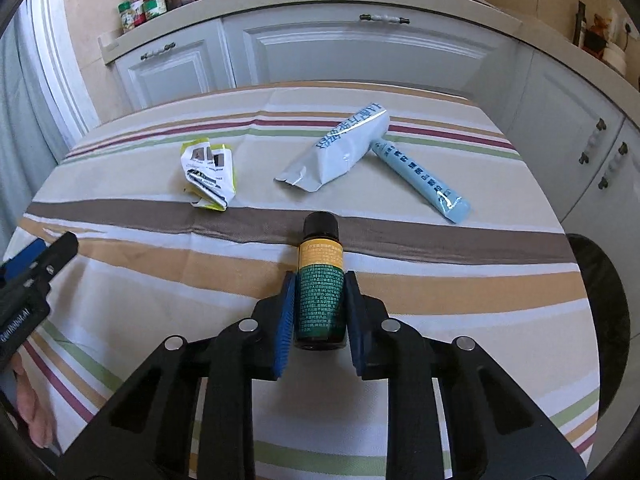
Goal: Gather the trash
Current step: 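Grasp the green-and-yellow bottle with the right tool, then grasp the yellow snack wrapper with the left tool while the right tool holds the bottle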
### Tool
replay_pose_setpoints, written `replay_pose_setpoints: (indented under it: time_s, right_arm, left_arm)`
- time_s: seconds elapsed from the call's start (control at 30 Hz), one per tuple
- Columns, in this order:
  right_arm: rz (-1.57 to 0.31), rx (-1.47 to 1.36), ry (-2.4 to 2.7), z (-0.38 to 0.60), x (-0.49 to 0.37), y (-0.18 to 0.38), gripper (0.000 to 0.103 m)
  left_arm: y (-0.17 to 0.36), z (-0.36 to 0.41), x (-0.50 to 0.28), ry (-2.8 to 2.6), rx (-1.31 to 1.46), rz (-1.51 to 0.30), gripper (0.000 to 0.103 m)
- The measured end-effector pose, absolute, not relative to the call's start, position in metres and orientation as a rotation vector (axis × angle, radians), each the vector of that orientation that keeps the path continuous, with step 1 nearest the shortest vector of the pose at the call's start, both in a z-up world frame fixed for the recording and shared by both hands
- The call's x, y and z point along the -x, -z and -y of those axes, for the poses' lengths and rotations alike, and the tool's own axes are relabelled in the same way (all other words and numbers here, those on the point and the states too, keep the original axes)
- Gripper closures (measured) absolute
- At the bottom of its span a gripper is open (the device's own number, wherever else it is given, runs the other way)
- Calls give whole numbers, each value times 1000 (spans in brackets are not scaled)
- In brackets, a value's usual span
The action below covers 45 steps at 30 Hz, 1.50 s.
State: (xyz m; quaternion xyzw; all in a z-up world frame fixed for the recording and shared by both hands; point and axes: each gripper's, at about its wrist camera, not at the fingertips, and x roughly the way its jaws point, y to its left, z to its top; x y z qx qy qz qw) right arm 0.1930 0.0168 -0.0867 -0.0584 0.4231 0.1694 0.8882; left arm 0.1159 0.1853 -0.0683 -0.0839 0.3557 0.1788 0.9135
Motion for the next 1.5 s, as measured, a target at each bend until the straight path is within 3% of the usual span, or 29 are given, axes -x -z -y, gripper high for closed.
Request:
replay_pose_setpoints:
  time_s: [0.77, 1.5]
  right_arm:
    - [-783, 69, -204, 73, -227, 75, 80]
    - [-805, 34, -201, 97, -274, 80, 80]
  left_arm:
    - [67, -117, -170, -253, 99, -750, 37]
    - [80, -115, -226, -256, 63, -827, 37]
